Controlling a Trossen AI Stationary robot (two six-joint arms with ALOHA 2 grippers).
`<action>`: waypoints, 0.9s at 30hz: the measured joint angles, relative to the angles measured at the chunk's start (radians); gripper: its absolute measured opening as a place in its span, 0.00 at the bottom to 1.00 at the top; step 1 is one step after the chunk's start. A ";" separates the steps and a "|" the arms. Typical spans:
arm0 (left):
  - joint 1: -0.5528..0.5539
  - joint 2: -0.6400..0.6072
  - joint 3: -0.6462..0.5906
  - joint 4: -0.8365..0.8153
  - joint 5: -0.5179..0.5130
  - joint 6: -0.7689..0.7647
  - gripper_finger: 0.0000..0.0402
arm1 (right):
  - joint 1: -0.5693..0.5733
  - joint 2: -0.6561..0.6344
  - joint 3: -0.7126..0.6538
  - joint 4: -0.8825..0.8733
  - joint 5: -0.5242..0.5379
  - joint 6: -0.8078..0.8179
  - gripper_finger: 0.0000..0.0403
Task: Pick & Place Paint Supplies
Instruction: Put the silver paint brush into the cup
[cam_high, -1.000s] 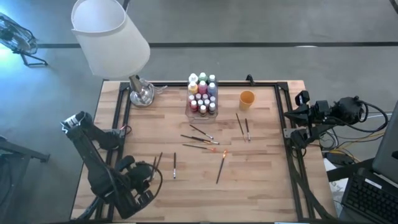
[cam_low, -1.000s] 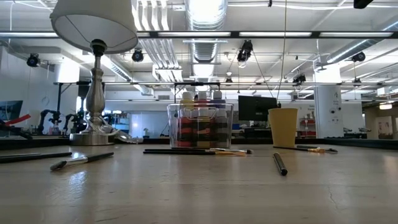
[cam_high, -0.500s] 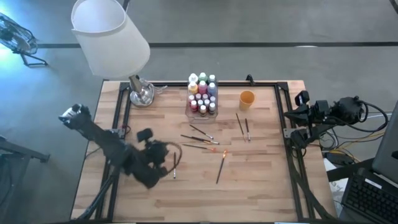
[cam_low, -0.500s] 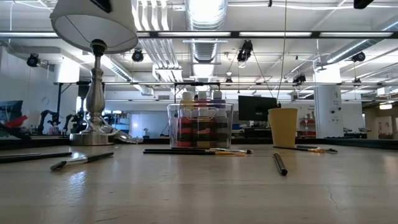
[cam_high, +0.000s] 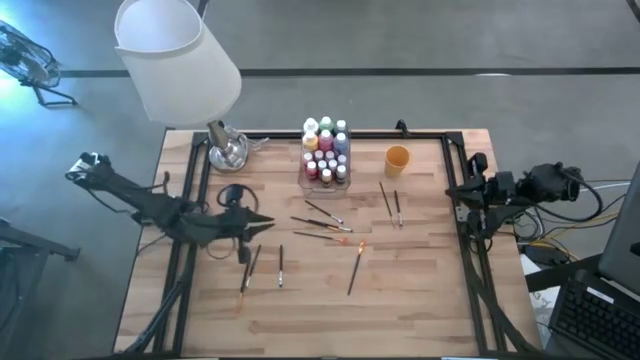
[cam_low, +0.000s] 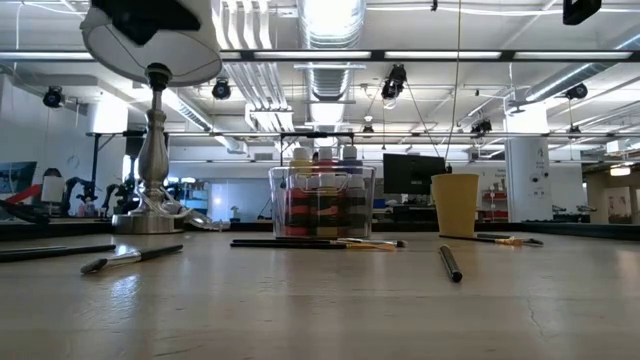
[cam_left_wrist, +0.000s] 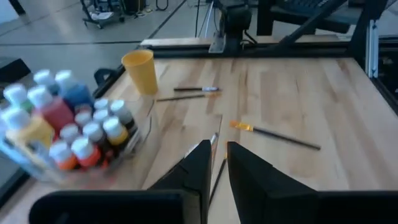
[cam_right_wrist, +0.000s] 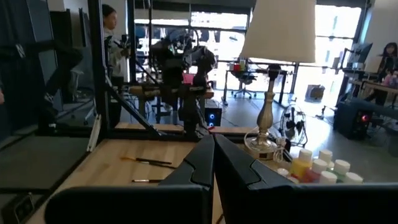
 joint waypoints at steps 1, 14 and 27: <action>0.000 -0.038 -0.047 0.012 0.000 -0.004 0.14 | 0.000 0.002 -0.005 0.004 0.000 0.010 0.02; 0.006 -0.432 -0.485 0.097 -0.139 -0.119 0.14 | 0.000 0.232 -0.009 0.005 0.136 0.190 0.02; 0.005 -0.530 -0.595 0.092 -0.188 -0.090 0.14 | 0.000 0.466 0.037 -0.238 0.187 0.526 0.02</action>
